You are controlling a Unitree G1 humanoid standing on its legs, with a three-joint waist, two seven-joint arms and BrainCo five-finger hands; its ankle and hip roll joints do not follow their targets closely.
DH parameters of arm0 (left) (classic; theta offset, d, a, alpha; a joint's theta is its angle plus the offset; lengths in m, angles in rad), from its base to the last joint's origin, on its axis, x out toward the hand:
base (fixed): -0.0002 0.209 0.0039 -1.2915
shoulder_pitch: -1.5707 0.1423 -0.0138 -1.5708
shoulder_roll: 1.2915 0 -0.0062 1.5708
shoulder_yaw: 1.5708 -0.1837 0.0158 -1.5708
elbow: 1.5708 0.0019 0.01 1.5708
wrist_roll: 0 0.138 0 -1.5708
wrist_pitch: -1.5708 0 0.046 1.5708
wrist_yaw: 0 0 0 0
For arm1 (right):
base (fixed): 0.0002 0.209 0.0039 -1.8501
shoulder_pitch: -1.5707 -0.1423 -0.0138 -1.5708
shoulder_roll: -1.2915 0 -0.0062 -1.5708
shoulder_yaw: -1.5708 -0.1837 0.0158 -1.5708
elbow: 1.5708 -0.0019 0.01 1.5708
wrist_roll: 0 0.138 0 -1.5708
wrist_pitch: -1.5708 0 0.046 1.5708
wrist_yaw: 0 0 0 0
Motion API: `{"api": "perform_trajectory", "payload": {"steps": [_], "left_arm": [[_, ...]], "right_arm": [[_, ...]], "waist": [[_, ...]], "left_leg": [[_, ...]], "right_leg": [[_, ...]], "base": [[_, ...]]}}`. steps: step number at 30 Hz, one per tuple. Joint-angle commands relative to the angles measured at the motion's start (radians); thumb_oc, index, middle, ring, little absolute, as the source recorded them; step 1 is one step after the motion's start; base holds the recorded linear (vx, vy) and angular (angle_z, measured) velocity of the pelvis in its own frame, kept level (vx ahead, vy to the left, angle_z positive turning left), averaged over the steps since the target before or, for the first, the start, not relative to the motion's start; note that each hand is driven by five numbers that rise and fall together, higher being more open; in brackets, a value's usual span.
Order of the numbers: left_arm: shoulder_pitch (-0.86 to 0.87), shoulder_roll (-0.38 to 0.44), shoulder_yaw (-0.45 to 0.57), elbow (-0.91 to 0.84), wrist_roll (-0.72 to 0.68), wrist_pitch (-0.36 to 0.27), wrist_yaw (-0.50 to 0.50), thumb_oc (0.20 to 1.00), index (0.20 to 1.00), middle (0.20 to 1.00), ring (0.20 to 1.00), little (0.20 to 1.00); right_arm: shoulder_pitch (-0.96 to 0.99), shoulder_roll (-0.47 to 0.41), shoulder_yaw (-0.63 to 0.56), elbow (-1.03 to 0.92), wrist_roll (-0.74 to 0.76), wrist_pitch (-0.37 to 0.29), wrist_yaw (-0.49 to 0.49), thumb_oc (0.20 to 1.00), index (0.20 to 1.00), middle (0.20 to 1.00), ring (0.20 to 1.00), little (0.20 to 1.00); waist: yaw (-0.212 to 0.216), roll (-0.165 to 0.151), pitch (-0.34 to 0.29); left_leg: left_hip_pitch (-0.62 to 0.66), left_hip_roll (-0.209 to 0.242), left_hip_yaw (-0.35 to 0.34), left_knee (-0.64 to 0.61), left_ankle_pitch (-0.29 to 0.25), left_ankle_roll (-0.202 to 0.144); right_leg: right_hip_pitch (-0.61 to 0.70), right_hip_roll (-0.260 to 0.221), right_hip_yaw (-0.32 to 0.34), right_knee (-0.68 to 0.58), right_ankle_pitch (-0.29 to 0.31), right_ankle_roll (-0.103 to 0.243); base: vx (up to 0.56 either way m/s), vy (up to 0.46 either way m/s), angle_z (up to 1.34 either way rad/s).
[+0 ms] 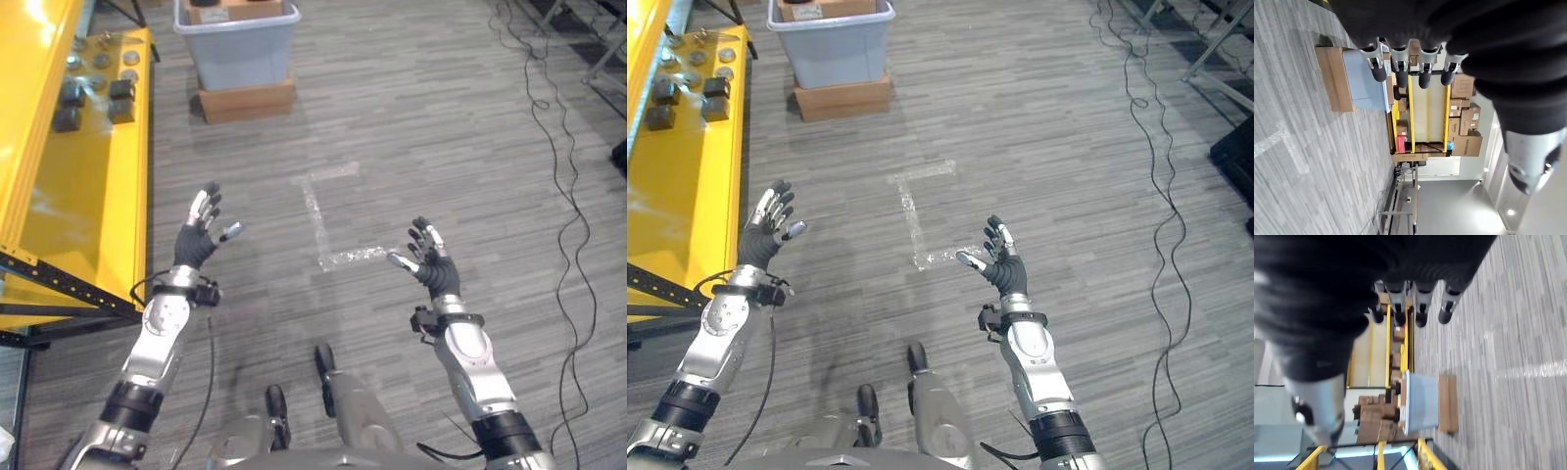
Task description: Move parts from the plastic box to the shelf.
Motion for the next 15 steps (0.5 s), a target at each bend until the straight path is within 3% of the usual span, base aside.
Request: {"api": "perform_trajectory", "payload": {"steps": [1, 4, 6, 7, 8, 11, 13, 15], "left_arm": [[-0.034, 0.006, -0.026, -0.027, -0.005, -0.065, -0.012, 1.000, 1.000, 1.000, 1.000, 1.000], [-0.017, -0.011, -0.031, -0.031, -0.016, -0.063, -0.025, 1.000, 1.000, 1.000, 1.000, 1.000], [-0.003, -0.023, -0.027, -0.035, -0.033, -0.056, -0.039, 1.000, 1.000, 1.000, 1.000, 1.000], [0.008, -0.029, -0.023, -0.037, -0.054, -0.053, -0.045, 1.000, 1.000, 1.000, 1.000, 1.000], [0.008, -0.029, -0.022, -0.037, -0.055, -0.053, -0.045, 1.000, 1.000, 1.000, 1.000, 1.000], [0.017, -0.027, -0.011, -0.027, -0.056, -0.049, -0.048, 1.000, 1.000, 1.000, 1.000, 1.000], [0.014, -0.028, -0.011, -0.029, -0.052, -0.046, -0.042, 1.000, 1.000, 1.000, 1.000, 1.000], [0.036, -0.027, -0.001, -0.047, -0.039, -0.035, -0.047, 1.000, 1.000, 1.000, 1.000, 1.000]], "right_arm": [[-0.010, -0.026, -0.031, -0.033, -0.058, -0.042, -0.005, 1.000, 1.000, 1.000, 1.000, 1.000], [-0.005, -0.046, -0.030, -0.027, -0.061, -0.050, -0.003, 1.000, 1.000, 1.000, 1.000, 1.000], [-0.003, -0.073, -0.030, -0.030, -0.069, -0.046, 0.015, 1.000, 1.000, 1.000, 1.000, 1.000], [-0.009, -0.098, -0.029, -0.037, -0.065, -0.042, 0.027, 1.000, 1.000, 1.000, 1.000, 1.000], [-0.009, -0.098, -0.029, -0.037, -0.065, -0.042, 0.027, 1.000, 1.000, 1.000, 1.000, 1.000], [-0.041, -0.148, -0.031, -0.032, -0.080, -0.021, 0.033, 1.000, 1.000, 1.000, 1.000, 1.000], [-0.049, -0.158, -0.032, -0.030, -0.089, -0.018, 0.026, 1.000, 1.000, 1.000, 1.000, 1.000], [-0.044, -0.164, -0.043, -0.048, -0.093, -0.015, 0.025, 1.000, 1.000, 1.000, 1.000, 1.000]], "waist": [[-0.007, 0.014, -0.084], [-0.011, 0.037, -0.117], [-0.010, 0.051, -0.132], [-0.006, 0.047, -0.126], [-0.008, 0.049, -0.125], [0.012, 0.009, -0.092], [0.024, -0.002, -0.085], [0.053, -0.006, -0.088]], "left_leg": [[0.198, 0.033, -0.064, 0.064, -0.259, -0.072], [0.200, 0.079, -0.059, 0.153, -0.224, -0.114], [0.154, 0.111, -0.071, 0.331, -0.114, -0.160], [0.100, 0.108, -0.094, 0.508, -0.014, -0.185], [0.096, 0.109, -0.097, 0.515, -0.016, -0.186], [-0.019, 0.100, -0.114, 0.796, 0.074, -0.190], [-0.052, 0.110, -0.101, 0.805, 0.064, -0.180], [-0.115, 0.095, -0.099, 0.664, -0.014, -0.150]], "right_leg": [[0.065, -0.012, -0.074, -0.052, 0.031, 0.060], [0.113, 0.003, -0.090, -0.049, 0.025, 0.010], [0.163, 0.023, -0.085, -0.041, 0.002, -0.026], [0.206, 0.020, -0.079, -0.035, -0.023, -0.063], [0.205, 0.020, -0.082, -0.034, -0.023, -0.064], [0.279, -0.007, -0.039, -0.018, -0.073, -0.118], [0.300, -0.018, -0.033, -0.019, -0.082, -0.124], [0.339, -0.028, -0.026, -0.039, -0.099, -0.111]], "base": [[0.36, -0.194, 0.16], [0.37, -0.229, 0.11], [0.43, -0.304, 0.13], [0.32, -0.234, 0.22], [0.30, -0.201, 0.07], [0.29, -0.171, -0.19], [0.24, -0.122, -0.26], [0.39, -0.053, -0.18]]}}
